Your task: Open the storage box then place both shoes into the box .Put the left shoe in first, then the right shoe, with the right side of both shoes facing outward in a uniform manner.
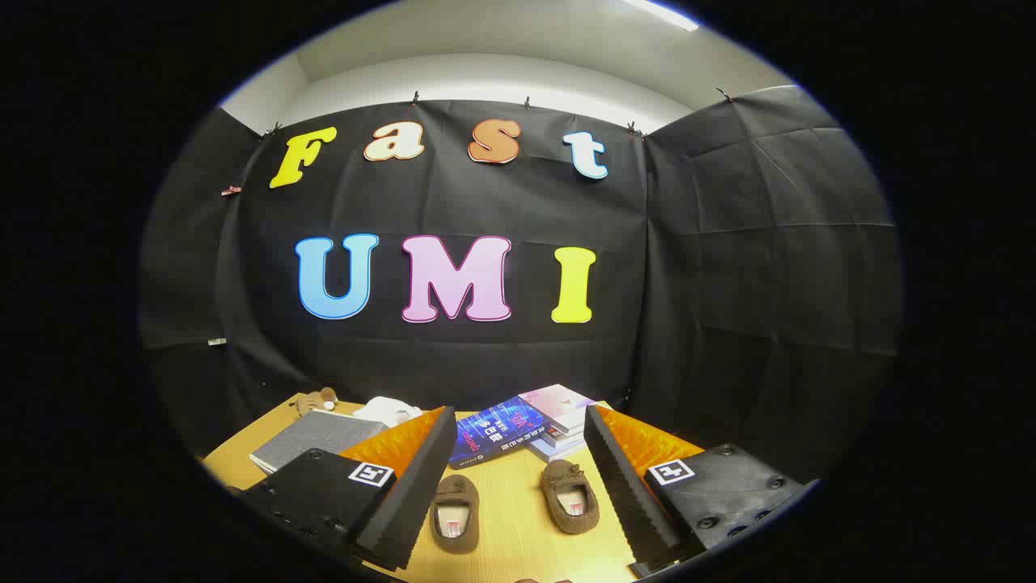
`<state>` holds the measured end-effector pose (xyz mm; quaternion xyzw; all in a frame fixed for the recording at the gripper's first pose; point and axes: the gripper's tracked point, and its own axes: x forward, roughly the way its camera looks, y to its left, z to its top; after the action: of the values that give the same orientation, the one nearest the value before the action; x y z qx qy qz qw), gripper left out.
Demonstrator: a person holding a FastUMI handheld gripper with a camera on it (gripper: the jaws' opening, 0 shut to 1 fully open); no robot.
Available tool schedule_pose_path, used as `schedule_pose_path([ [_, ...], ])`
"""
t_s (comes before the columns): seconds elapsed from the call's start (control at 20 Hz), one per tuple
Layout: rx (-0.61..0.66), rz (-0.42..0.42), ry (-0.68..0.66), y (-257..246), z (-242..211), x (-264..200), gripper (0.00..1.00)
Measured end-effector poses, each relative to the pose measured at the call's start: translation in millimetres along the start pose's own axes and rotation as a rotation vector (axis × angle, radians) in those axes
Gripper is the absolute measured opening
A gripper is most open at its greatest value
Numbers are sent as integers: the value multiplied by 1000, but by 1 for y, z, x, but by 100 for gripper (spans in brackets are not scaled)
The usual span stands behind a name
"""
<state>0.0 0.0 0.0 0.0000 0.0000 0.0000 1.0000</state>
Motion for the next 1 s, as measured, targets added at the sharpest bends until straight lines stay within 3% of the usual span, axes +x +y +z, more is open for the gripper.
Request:
schedule_pose_path([
  [1.0, 20, 43, 68, 16, -13, 9, 98],
])
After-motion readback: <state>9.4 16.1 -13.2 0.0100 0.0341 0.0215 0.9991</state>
